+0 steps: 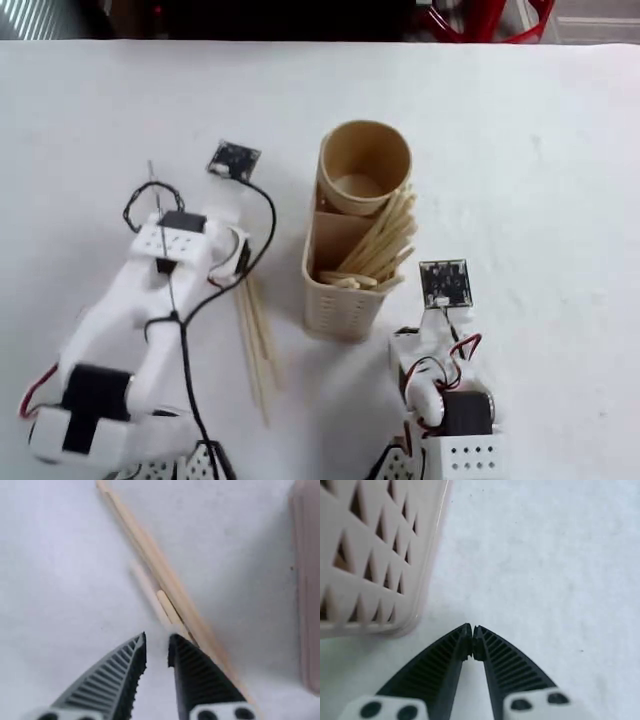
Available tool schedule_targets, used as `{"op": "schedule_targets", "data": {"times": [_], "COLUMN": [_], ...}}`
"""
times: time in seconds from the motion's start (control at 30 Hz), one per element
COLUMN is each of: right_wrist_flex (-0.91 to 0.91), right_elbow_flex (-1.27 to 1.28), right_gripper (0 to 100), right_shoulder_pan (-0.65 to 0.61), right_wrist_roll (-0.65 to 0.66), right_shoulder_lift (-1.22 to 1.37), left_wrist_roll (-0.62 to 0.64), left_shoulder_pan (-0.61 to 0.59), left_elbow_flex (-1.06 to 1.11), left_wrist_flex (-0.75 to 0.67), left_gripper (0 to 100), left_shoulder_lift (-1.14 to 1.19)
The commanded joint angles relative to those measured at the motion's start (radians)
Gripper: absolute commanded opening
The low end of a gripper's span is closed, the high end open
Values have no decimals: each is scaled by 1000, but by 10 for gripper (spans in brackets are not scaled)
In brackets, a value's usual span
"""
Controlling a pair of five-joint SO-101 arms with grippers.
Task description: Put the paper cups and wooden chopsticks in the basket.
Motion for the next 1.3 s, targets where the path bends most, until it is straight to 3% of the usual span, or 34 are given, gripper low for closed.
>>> {"op": "schedule_targets", "data": {"times": [0.0, 0.23, 0.37, 0.63, 0.83, 0.97, 1.27], "right_wrist_flex": [4, 4, 4, 4, 4, 4, 4], "right_elbow_flex": [9, 9, 9, 9, 9, 9, 9], "right_gripper": [19, 19, 19, 19, 19, 19, 19], "right_shoulder_pan": [8, 8, 8, 8, 8, 8, 8], "right_wrist_roll": [2, 2, 2, 2, 2, 2, 2], "right_shoulder_lift": [-2, -2, -2, -2, -2, -2, -2], "left_wrist_roll": [11, 17, 80, 81, 81, 83, 87], "left_shoulder_pan": [7, 10, -8, -7, -1, 50, 61], "left_elbow_flex": [-75, -198, -107, 75, 31, -17, -158], "left_wrist_flex": [2, 94, 31, -49, -49, -46, 48], "left_gripper": [54, 69, 124, 114, 115, 168, 172], "left_shoulder_lift": [77, 166, 45, -219, -119, 1, 185]}}
